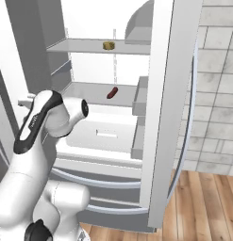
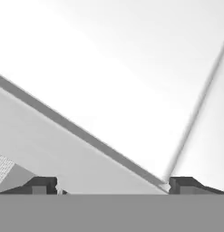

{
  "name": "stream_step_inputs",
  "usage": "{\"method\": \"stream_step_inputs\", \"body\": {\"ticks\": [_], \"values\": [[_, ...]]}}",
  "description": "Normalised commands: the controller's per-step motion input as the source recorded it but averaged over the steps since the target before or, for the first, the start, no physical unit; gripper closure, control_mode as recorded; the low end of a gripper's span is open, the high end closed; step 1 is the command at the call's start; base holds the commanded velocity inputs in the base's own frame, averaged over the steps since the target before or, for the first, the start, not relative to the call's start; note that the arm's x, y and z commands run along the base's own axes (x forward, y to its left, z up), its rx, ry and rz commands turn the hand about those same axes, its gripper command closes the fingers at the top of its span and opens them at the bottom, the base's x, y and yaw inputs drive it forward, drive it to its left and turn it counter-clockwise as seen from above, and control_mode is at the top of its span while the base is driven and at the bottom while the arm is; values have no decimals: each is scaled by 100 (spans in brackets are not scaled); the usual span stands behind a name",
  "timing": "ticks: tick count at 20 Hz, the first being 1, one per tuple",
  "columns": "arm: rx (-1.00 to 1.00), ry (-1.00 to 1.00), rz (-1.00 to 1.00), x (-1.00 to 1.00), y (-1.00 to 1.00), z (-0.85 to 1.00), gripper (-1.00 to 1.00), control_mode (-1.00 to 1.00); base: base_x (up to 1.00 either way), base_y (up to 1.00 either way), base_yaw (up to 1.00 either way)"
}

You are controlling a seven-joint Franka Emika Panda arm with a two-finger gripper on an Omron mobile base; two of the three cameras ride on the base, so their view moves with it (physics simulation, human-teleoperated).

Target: Retrieve the sausage and cheese from the fridge and place them on the cutting board on the counter.

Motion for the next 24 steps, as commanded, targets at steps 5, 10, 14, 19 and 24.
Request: {"method": "stream_step_inputs", "body": {"ticks": [5,10,14,19,24], "values": [[-1,-44,0,-87,48,24,-100,-100,0,0,0],[-9,-32,7,-99,-41,46,-100,-100,0,0,0],[-11,-5,8,-85,-49,44,-100,-100,0,0,0],[-27,1,-9,-39,-72,22,-100,-100,0,0,0],[-40,-3,-49,-2,-61,-16,-100,-100,0,0,0]]}}
